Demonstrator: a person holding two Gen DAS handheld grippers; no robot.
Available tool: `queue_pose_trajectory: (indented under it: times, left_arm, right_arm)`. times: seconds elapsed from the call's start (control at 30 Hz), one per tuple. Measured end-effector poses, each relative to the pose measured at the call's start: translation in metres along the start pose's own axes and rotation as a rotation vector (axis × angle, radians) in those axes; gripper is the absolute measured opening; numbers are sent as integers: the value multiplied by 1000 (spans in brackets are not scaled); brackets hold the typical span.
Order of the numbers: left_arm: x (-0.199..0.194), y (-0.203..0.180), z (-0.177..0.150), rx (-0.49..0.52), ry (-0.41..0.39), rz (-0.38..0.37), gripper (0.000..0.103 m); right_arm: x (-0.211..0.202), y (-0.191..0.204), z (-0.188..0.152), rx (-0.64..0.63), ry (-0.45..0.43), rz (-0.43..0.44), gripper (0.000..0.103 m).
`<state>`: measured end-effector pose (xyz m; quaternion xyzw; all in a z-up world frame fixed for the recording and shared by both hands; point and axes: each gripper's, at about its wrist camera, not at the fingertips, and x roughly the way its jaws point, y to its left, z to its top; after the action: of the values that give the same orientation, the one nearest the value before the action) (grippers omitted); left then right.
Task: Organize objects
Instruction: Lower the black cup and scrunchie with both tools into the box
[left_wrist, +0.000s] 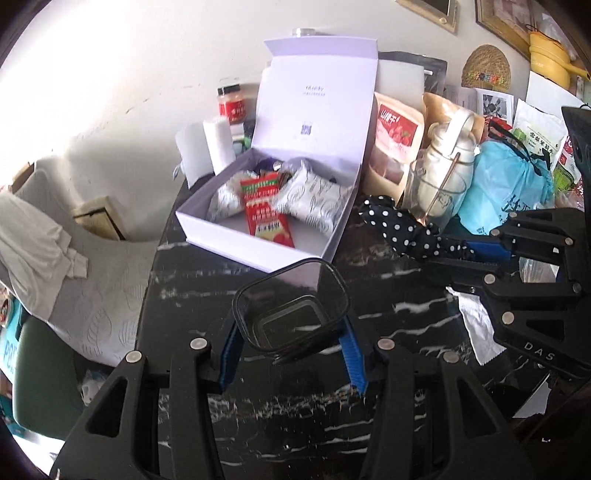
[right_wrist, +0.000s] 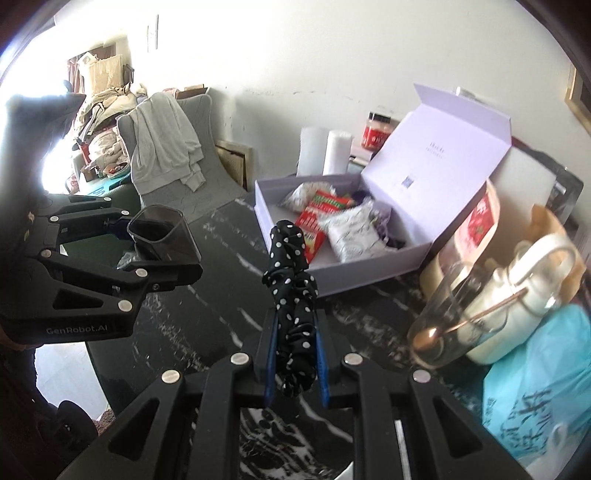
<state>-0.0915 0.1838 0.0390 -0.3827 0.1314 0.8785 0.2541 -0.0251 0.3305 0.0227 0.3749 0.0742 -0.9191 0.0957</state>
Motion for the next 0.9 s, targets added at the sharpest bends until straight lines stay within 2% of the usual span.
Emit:
queue_pose_trajectory:
  times: [0.3, 0.9]
  left_arm:
    - [11, -2, 28, 29, -14, -2, 45]
    - [80, 18, 90, 48, -18, -39, 45]
  right_arm:
    - [7, -16, 21, -16, -17, -2, 17]
    - [51, -50, 67, 35, -18, -16, 17]
